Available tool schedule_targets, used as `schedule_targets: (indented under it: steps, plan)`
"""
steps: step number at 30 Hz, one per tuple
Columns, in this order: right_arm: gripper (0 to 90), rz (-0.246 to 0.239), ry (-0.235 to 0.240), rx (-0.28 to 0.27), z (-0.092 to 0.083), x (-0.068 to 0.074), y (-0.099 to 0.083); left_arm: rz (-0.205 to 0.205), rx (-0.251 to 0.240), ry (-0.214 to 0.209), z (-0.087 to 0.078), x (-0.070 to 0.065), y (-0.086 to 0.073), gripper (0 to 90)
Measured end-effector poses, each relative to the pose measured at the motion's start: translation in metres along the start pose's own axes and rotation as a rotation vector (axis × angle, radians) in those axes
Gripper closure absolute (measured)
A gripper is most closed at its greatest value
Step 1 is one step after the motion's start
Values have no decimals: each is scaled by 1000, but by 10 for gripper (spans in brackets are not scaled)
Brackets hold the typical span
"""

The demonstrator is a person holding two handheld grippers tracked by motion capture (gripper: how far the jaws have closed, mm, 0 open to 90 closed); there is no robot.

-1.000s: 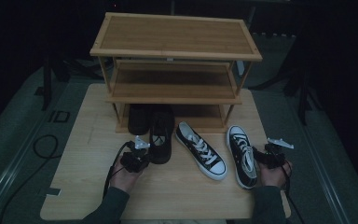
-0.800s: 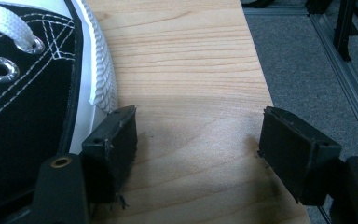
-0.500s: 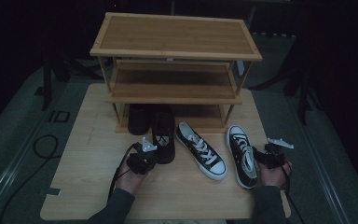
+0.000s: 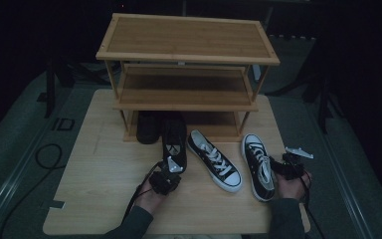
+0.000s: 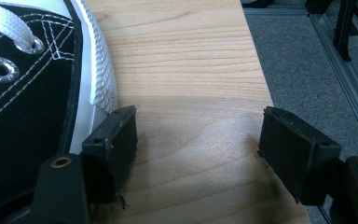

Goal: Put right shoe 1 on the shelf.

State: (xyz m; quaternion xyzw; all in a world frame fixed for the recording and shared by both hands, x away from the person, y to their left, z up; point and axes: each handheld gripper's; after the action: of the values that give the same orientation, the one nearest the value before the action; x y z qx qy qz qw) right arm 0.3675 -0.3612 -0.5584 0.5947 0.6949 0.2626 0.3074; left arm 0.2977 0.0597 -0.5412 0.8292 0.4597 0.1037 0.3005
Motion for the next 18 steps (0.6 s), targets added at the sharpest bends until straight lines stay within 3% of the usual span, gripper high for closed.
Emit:
schedule_targets:
  steps: [4,7,11,18]
  plan:
    - [275,0,0,0,0,0,0,3,-11,30,4,0,3,883]
    - [275,0,0,0,0,0,0,0,-10,18,3,3,5,895]
    - [276,0,0,0,0,0,0,9,-17,33,4,5,9,895]
    - [276,0,0,-1,0,0,0,6,-37,79,3,13,30,895]
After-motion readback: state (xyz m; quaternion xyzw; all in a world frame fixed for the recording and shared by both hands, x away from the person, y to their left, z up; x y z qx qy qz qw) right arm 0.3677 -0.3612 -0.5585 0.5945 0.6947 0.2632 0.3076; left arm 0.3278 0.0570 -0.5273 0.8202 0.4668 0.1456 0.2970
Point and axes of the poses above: each handheld gripper's, and its own axes: z roughly forward along the jaws, y roughly out of its top, x roughly to its left, and after that the axes turned 9 degrees about -z, right-handed
